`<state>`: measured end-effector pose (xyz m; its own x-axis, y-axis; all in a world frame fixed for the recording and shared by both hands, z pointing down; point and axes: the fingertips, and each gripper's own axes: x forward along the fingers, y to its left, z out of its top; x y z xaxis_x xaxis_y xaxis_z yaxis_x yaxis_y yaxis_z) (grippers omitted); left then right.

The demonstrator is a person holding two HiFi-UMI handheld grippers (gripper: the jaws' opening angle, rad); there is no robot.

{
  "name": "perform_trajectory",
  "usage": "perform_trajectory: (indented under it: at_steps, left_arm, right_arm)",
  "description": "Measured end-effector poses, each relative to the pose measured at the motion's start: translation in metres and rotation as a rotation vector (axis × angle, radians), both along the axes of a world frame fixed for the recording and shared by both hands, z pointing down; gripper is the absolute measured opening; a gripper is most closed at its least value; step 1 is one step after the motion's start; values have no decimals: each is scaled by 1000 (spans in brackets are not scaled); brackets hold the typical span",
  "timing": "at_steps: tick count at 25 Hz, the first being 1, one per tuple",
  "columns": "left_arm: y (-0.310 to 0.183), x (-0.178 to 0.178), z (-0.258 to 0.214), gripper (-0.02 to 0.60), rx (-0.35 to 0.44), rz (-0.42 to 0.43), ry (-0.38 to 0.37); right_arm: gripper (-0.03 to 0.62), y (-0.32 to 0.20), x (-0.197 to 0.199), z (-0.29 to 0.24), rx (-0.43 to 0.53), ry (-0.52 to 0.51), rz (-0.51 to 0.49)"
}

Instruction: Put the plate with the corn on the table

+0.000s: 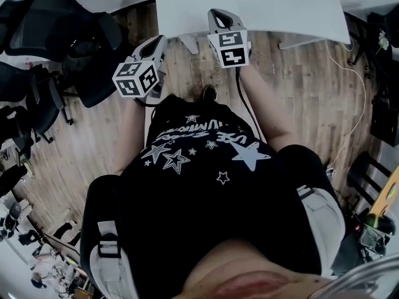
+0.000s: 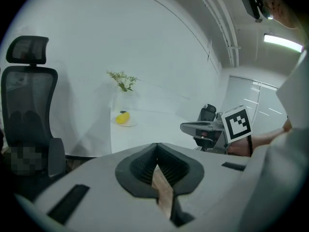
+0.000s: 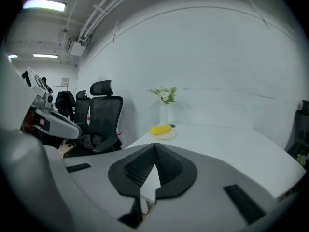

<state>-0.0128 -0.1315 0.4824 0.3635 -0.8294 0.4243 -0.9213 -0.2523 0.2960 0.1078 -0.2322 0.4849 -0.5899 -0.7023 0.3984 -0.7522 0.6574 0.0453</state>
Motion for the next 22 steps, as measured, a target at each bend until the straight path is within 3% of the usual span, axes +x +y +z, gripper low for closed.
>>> perform_trajectory:
  at_steps: [7, 22]
  left_arm:
    - [11, -9, -15, 6, 39, 37, 27]
    - [80, -93, -35, 6, 101, 33, 45]
  right_arm:
    - [6, 15, -8, -15, 19, -1, 40]
    - [6, 89, -75, -38, 23, 20, 71]
